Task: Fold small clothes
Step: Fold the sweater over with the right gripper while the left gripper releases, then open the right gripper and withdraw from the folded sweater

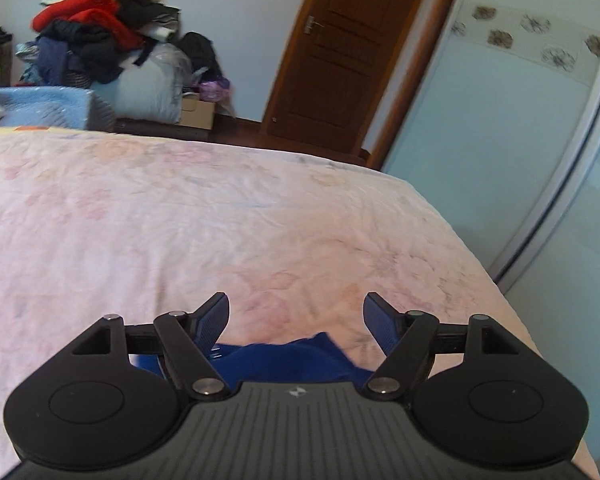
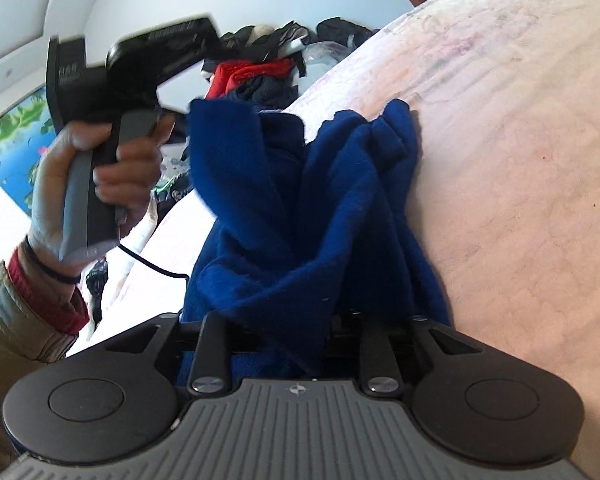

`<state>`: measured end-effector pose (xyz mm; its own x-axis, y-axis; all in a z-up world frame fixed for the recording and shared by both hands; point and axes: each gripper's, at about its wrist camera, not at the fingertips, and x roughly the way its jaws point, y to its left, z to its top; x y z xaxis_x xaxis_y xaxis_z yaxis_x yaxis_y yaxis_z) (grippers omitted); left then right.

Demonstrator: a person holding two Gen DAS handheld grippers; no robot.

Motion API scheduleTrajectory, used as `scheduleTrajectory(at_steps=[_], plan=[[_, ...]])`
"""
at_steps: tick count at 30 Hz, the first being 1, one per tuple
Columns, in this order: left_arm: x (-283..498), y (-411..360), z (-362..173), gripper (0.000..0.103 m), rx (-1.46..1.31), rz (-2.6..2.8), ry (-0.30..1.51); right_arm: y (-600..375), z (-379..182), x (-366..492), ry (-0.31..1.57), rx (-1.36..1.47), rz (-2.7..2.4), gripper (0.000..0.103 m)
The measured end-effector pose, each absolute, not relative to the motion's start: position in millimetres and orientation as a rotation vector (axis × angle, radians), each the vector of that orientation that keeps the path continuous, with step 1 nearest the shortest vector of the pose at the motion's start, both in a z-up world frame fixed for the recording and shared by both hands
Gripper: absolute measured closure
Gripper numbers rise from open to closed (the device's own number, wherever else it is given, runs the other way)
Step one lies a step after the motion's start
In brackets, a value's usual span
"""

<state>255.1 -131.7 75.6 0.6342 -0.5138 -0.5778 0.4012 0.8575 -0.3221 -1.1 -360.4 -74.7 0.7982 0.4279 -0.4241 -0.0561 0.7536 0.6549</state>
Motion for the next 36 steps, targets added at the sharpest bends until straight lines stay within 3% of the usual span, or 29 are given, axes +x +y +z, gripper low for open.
scheduleTrajectory(at_steps=[2,7,9,17,19,23,28,32,36], plan=[[254,-112,71,0.029,-0.171,-0.471,0.73,-360,-72,-2,0.612,0.649,0.29,0.064],[226,-83,59,0.029,-0.067,-0.392,0.751,-373,-55,-25,0.599,0.576,0.253,0.045],[205,-83,51,0.029,-0.016,-0.393,0.741,-384,-44,-32,0.565,0.54,0.178,0.041],[123,-108,17,0.028,0.142,-0.478,0.745,-402,-19,34,0.475,0.505,0.105,0.039],[109,-114,10,0.018,0.207,-0.47,0.72,-391,-22,63,0.517,0.431,0.12,0.027],[91,-117,3,0.018,0.283,-0.452,0.668,-374,-42,93,0.618,0.201,-0.062,0.025],[87,-113,0,0.018,0.221,-0.435,0.68,-386,-24,44,0.489,0.35,-0.066,0.023],[81,-108,-11,0.016,0.165,-0.404,0.658,-366,-22,20,0.512,0.308,0.108,0.025],[74,-104,-19,0.011,0.134,-0.375,0.631,-351,-42,24,0.624,0.191,-0.029,0.021]])
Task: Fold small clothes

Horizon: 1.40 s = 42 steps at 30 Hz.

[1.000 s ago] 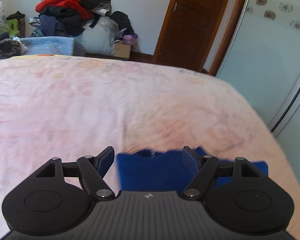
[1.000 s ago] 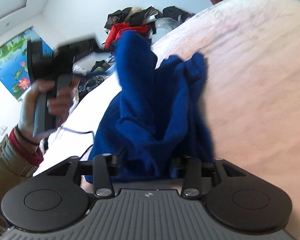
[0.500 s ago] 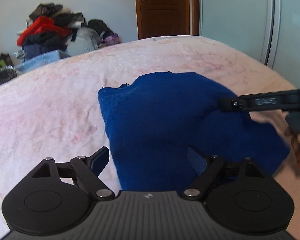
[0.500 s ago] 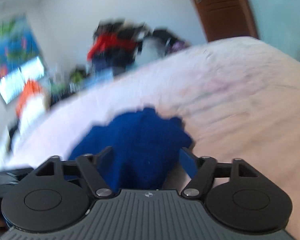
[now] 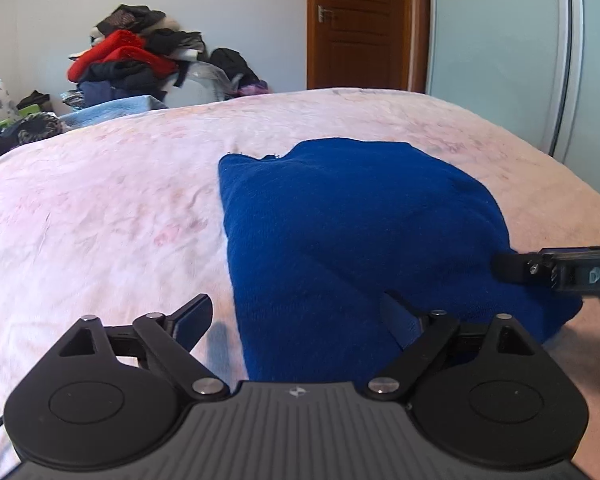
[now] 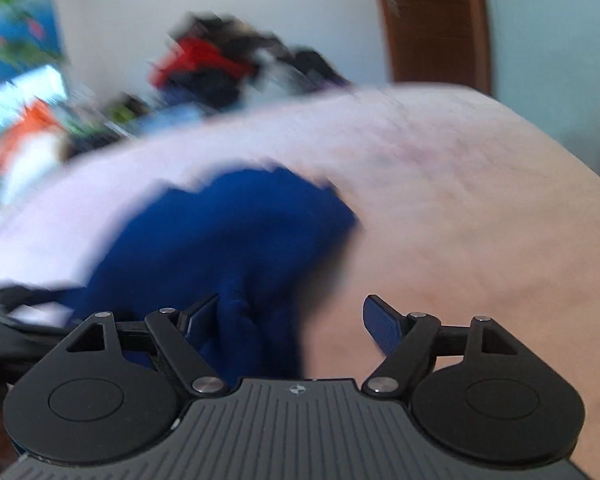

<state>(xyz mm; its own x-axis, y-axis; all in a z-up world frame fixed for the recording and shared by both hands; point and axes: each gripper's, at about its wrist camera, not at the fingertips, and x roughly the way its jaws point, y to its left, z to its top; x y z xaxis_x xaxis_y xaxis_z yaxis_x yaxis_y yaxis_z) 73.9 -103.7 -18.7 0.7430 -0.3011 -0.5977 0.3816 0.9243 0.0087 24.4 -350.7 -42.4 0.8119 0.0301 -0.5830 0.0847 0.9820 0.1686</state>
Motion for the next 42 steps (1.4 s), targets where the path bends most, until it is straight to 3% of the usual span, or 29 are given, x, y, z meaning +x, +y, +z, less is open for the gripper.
scheduleTrajectory(at_steps=[5,8,27,36,42], plan=[[67,-107,-24,0.006,0.156,-0.346,0.59,-353,-51,17,0.577,0.252,-0.034,0.015],[68,-106,-24,0.004,0.152,-0.338,0.593,-345,-57,18,0.571,0.199,-0.019,0.001],[80,-88,-30,0.0,0.012,-0.361,0.666,-336,-61,21,0.591,0.147,-0.029,0.001],[86,-74,-26,0.0,-0.066,-0.422,0.684,-348,-60,17,0.563,0.226,0.004,0.0],[138,-57,-20,0.0,-0.251,-0.513,0.773,-375,-55,45,0.6,0.4,0.293,0.0]])
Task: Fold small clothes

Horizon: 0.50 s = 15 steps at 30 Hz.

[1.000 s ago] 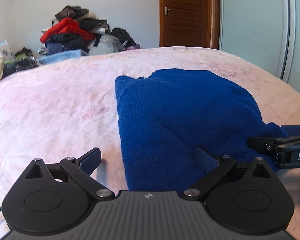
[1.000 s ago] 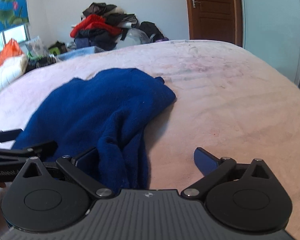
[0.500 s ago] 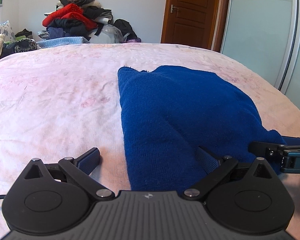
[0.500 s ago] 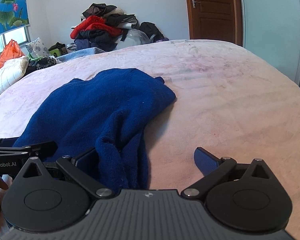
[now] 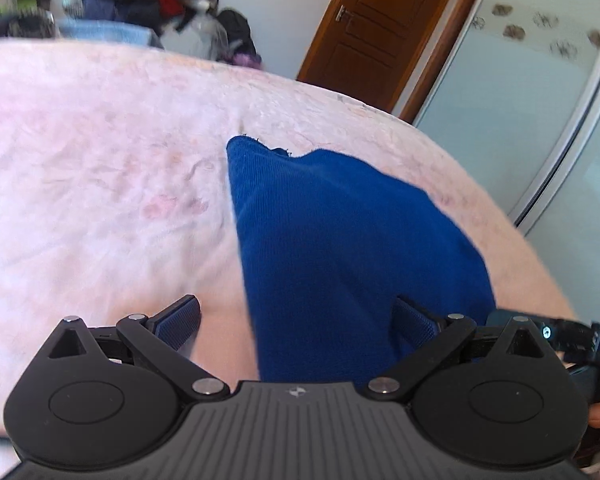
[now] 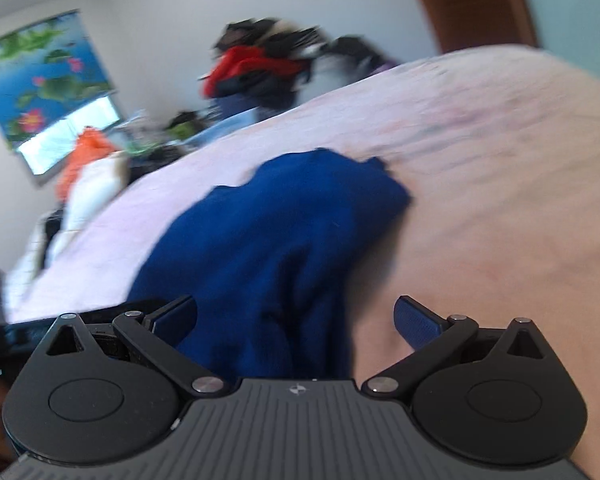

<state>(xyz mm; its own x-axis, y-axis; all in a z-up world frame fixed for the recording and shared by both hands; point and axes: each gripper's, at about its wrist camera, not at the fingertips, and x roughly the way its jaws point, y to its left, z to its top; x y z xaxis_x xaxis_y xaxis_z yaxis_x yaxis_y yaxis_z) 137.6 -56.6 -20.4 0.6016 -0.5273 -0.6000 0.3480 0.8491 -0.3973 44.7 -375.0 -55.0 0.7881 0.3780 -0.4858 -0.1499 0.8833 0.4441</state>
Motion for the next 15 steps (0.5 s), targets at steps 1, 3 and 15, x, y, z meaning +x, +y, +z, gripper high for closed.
scheduleTrajectory(at_steps=[1,3,15], plan=[[145,-56,-20,0.0,-0.269,-0.528,0.782,-380,-54,55,0.618,0.42,0.344,0.0],[157,-59,-21,0.001,-0.278,-0.59,0.791,-386,-54,76,0.643,0.478,0.438,0.002],[165,-51,-16,0.078,-0.297,-0.619,0.754,-374,-62,109,0.658,0.605,0.434,0.073]])
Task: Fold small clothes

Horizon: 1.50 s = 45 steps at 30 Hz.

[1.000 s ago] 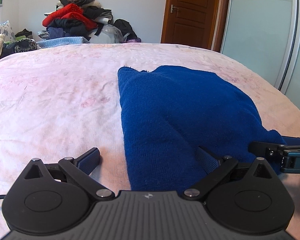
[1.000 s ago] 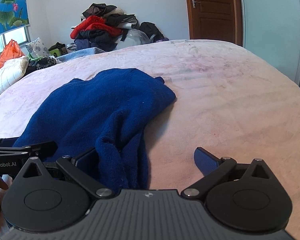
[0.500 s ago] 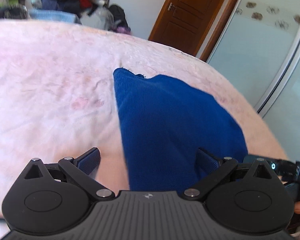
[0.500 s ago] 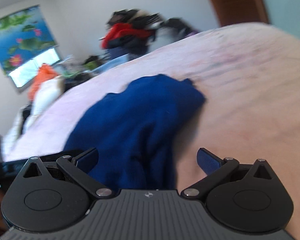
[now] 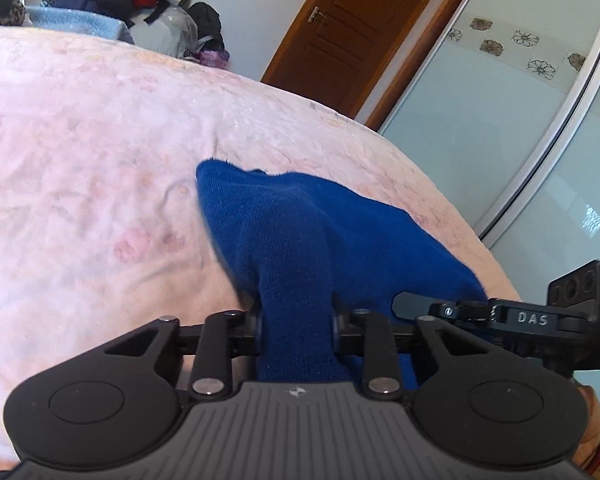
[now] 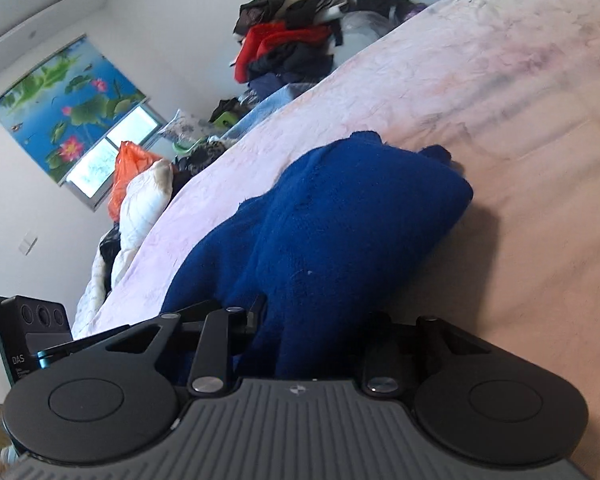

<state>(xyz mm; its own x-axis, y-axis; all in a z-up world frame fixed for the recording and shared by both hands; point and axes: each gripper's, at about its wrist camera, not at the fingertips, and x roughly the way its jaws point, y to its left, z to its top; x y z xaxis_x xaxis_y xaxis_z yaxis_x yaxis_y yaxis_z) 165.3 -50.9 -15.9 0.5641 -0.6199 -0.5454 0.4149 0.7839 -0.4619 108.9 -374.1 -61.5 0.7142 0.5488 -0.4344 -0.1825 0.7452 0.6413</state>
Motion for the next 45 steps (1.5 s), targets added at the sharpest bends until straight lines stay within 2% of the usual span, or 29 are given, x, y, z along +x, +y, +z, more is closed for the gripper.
scheduleTrajectory(at_steps=[5,12,15,17,20,22,24,26,27,28,30,34,35,36,38,39,41,45], plan=[[177,-41,14,0.079,-0.244,-0.583,0.673,-355,-36,113,0.598,0.557,0.447,0.075],[215,-29,94,0.079,-0.164,-0.532,0.509,-330,28,156,0.501,0.454,0.504,0.075],[223,-26,113,0.079,-0.15,-0.51,0.542,-326,59,173,0.433,0.466,0.533,0.075],[228,-19,106,0.079,-0.192,-0.501,0.628,-330,66,187,0.443,0.529,0.553,0.075],[232,-14,62,0.077,-0.186,-0.468,0.783,-334,45,201,0.55,0.617,0.563,0.074],[229,-7,29,0.077,-0.172,-0.401,0.862,-330,19,205,0.648,0.604,0.525,0.063],[220,2,14,0.077,-0.194,-0.386,0.875,-331,-9,204,0.754,0.614,0.449,0.062],[206,13,13,0.074,-0.23,-0.41,0.851,-337,-27,193,0.8,0.644,0.449,0.058],[199,17,14,0.068,-0.241,-0.418,0.846,-339,-28,183,0.794,0.629,0.453,0.048],[190,21,13,0.057,-0.257,-0.425,0.848,-342,-27,173,0.79,0.606,0.455,0.038],[174,25,9,0.038,-0.305,-0.471,0.849,-349,-27,155,0.788,0.58,0.461,0.028],[152,17,-6,0.034,-0.361,-0.559,0.907,-359,-42,122,0.783,0.593,0.501,0.026],[150,13,-10,0.034,-0.35,-0.564,0.912,-355,-45,116,0.769,0.591,0.531,0.027],[146,8,-12,0.035,-0.325,-0.549,0.899,-353,-47,111,0.759,0.583,0.543,0.032],[143,5,-10,0.054,-0.294,-0.543,0.889,-344,-44,107,0.758,0.538,0.532,0.052],[144,7,-7,0.074,-0.297,-0.544,0.895,-340,-43,106,0.773,0.508,0.515,0.082],[148,16,0,0.085,-0.346,-0.541,0.924,-338,-42,105,0.779,0.512,0.493,0.084],[142,22,7,0.087,-0.285,-0.512,0.975,-342,-31,94,0.736,0.607,0.513,0.085]])
